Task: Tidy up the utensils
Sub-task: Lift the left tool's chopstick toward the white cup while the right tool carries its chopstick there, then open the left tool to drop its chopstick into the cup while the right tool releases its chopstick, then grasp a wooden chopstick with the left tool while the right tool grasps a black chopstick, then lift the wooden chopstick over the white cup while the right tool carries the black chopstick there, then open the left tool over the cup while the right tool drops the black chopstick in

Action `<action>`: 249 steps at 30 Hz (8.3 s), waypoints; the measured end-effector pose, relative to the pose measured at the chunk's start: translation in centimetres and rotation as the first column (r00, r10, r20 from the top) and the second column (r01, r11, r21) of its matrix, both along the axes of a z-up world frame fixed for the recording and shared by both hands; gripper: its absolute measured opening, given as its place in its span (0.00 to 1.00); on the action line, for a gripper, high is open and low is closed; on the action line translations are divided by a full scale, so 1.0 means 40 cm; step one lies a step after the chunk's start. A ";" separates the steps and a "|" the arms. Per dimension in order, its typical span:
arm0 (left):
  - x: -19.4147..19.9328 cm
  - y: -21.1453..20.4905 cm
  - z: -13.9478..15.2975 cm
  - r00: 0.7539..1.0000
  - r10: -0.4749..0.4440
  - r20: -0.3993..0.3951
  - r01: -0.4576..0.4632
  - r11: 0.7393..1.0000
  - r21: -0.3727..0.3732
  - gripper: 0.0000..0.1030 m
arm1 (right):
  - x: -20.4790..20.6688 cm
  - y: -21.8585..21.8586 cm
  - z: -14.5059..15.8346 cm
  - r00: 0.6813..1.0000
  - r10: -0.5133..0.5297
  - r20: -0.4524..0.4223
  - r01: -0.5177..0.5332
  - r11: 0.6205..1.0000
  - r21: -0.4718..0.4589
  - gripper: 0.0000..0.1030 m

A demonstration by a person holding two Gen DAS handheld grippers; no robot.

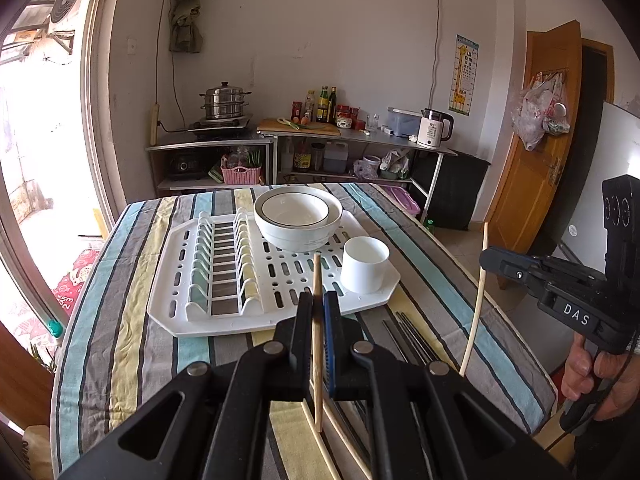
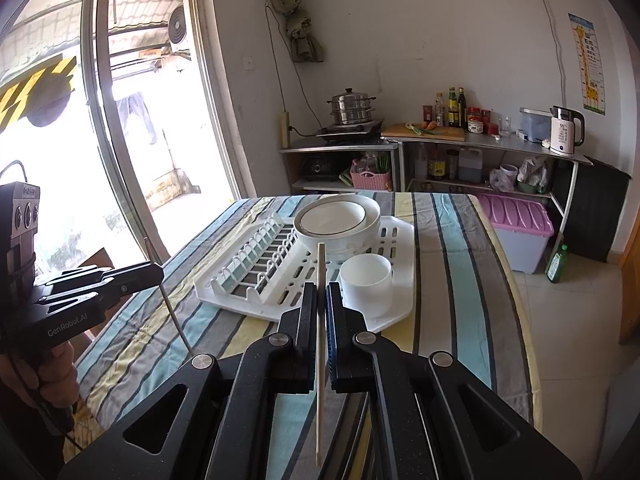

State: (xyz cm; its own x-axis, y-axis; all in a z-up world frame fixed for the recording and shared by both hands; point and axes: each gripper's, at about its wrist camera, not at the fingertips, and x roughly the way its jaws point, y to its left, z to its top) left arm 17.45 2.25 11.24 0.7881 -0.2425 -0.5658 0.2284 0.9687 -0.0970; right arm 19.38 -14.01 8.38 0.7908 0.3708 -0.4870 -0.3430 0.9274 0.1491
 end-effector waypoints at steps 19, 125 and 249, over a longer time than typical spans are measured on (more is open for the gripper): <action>0.326 -0.127 0.138 0.996 -0.051 0.074 0.059 0.991 -0.116 0.06 | 0.276 -0.035 0.125 0.990 -0.060 0.131 0.049 0.995 0.087 0.04; 0.006 -0.019 -0.370 0.954 0.106 -0.279 -0.093 0.994 0.058 0.23 | 0.058 0.036 -0.336 0.955 -0.023 -0.294 -0.015 0.992 -0.127 0.14; 0.435 -0.176 0.039 0.999 -0.034 -0.005 0.033 0.993 -0.114 0.06 | 0.341 -0.059 0.061 0.993 -0.109 0.053 0.103 0.989 0.103 0.04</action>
State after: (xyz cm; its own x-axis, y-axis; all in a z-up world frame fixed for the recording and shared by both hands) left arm 34.84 -4.79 12.79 0.7747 -0.3317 -0.5384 0.2594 0.9431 -0.2079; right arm 33.03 -16.37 10.82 0.8543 0.3276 -0.4036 -0.2541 0.9405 0.2256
